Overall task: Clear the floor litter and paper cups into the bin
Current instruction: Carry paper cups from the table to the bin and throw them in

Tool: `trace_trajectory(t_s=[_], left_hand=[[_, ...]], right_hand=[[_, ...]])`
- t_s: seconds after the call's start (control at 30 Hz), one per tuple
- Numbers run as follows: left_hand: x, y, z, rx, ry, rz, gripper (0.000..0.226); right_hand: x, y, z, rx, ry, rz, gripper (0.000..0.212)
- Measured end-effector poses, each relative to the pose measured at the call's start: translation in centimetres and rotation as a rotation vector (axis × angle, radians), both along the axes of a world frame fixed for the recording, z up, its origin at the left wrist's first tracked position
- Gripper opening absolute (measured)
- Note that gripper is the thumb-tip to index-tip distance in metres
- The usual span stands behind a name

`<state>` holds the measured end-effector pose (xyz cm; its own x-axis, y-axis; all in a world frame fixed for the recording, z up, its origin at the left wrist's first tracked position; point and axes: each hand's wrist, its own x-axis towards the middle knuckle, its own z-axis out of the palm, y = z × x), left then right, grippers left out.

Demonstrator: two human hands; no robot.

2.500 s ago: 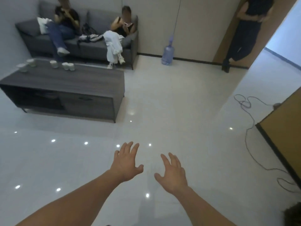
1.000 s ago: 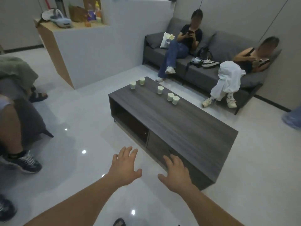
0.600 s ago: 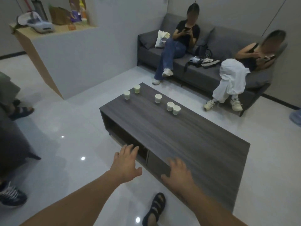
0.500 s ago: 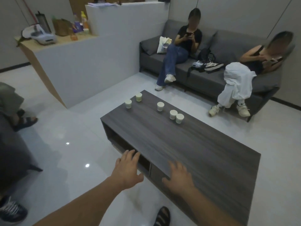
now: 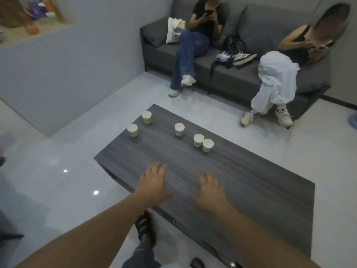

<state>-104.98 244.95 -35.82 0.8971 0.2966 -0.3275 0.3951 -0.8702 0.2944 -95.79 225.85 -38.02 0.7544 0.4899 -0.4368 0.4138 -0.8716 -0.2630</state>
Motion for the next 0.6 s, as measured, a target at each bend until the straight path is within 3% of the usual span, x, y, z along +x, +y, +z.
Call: trace_trajectory(t_s=[0.37, 0.6], left_hand=[[12.5, 12.8, -8.1, -0.111, 0.11, -0.206, 0.092], [19.4, 13.8, -17.7, -0.142, 0.101, -0.305, 0.092]], right_hand=[[8.2, 11.1, -6.8, -0.06, 0.062, -0.282, 0.08], [17.4, 12.8, -16.1, -0.016, 0.016, -0.444, 0.086]])
